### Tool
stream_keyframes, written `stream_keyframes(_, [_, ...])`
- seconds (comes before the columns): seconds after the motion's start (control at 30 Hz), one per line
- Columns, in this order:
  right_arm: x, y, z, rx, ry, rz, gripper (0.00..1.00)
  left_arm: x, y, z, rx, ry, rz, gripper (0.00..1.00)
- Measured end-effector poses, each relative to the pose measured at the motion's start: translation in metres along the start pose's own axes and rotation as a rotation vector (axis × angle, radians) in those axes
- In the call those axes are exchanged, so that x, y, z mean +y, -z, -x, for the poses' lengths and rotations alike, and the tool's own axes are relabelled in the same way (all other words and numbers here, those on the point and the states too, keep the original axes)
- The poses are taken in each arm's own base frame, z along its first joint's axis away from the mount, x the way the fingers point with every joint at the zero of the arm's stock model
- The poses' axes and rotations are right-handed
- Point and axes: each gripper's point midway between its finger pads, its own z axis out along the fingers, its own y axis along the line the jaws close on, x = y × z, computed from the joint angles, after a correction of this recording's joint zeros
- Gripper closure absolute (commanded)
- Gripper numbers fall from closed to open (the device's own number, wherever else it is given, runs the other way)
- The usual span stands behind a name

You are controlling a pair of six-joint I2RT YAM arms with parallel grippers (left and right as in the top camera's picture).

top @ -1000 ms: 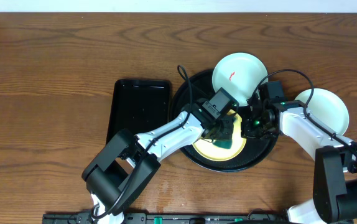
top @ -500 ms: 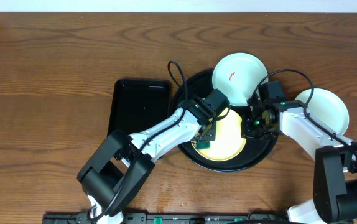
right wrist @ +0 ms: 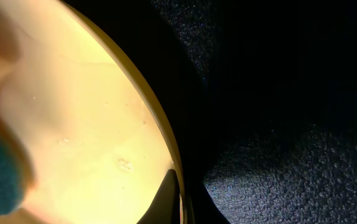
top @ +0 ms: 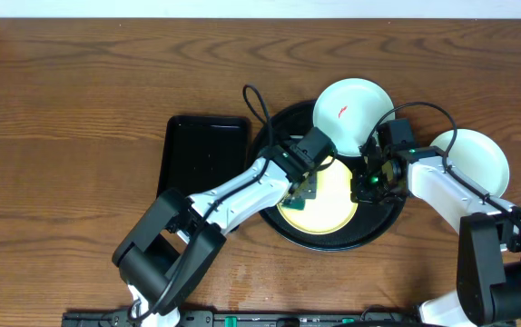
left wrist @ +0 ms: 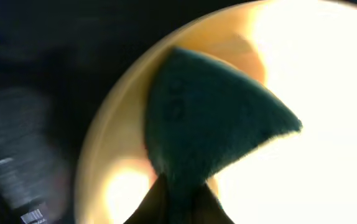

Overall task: Clean dirty plates on tray and stack at the side
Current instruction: 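Scrub the yellow plate with the sponge while right gripper holds rim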

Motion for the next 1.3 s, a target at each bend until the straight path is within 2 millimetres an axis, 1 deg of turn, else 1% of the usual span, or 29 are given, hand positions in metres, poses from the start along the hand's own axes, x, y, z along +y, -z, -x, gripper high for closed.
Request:
stream_keyframes(0.13, [0.0,0.0,0.0,0.0,0.0,0.0,0.99,-0.024,-0.002,0.0,0.027,0.021,-0.13,0.93])
stream_keyframes(0.3, [0.0,0.0,0.0,0.0,0.0,0.0,0.99,-0.042,-0.001,-0.007,0.072,0.049,-0.216,0.92])
stream_keyframes(0.5, [0.0,0.0,0.0,-0.001,0.0,-0.001,0.99,-0.064,0.001,-0.02,0.115,0.037,-0.288,0.92])
stream_keyframes(0.6, [0.0,0.0,0.0,-0.001,0.0,-0.001,0.99,-0.073,0.0,-0.025,0.124,0.031,-0.31,0.92])
stream_keyframes(0.8, [0.0,0.0,0.0,0.0,0.0,-0.001,0.99,-0.077,-0.011,-0.029,0.152,0.042,-0.326,0.93])
stream_keyframes(0.93, [0.0,0.0,0.0,0.0,0.0,-0.001,0.99,-0.074,-0.012,-0.029,0.175,0.055,-0.313,0.93])
stream_keyframes(1.07, [0.0,0.0,0.0,0.0,0.0,-0.001,0.99,-0.06,-0.01,-0.03,0.202,0.08,-0.259,0.93])
stream_keyframes(1.2, [0.0,0.0,0.0,0.0,0.0,-0.001,0.99,-0.034,-0.003,-0.029,0.221,0.102,-0.169,0.93])
stream_keyframes(1.3, [0.0,0.0,0.0,0.0,0.0,-0.001,0.99,-0.003,-0.002,-0.021,0.206,0.128,-0.066,0.93])
